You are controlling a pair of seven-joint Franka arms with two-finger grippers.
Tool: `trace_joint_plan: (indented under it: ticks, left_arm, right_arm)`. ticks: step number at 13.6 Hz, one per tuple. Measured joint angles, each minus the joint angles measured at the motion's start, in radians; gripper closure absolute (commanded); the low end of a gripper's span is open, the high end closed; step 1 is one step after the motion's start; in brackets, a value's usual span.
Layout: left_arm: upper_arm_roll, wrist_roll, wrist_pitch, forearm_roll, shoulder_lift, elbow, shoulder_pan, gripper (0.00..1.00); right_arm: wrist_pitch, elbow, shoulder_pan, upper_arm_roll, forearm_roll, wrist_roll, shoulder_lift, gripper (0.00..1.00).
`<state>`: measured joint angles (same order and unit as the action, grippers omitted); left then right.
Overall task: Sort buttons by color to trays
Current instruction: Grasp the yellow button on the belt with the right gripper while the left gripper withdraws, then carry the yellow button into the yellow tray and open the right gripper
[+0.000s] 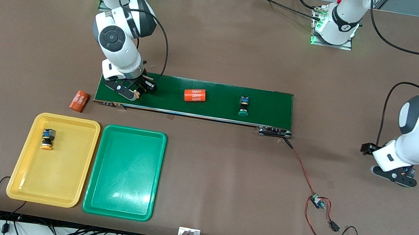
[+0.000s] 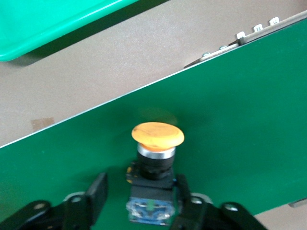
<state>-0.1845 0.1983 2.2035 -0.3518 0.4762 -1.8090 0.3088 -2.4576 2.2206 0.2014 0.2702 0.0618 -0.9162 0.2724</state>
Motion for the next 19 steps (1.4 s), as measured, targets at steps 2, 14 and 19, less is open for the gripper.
trace_joint_plan:
  ticks: [2, 14, 19]
  left_arm:
    - [0.01, 0.102, 0.08, -0.001, 0.04, 0.004, 0.057, 0.0]
    - [0.017, 0.413, 0.218, 0.043, 0.283, 0.222, 0.237, 0.0]
    - [0.017, 0.436, 0.222, 0.144, 0.321, 0.223, 0.25, 0.57]
  right_arm:
    - [0.0, 0.0, -0.007, 0.0, 0.0, 0.001, 0.0, 0.86]
    - [0.208, -0.209, -0.078, -0.006, 0.005, 0.254, -0.04, 0.88]
    - [0.215, -0.231, -0.197, -0.011, 0.08, 0.539, -0.008, 0.88]
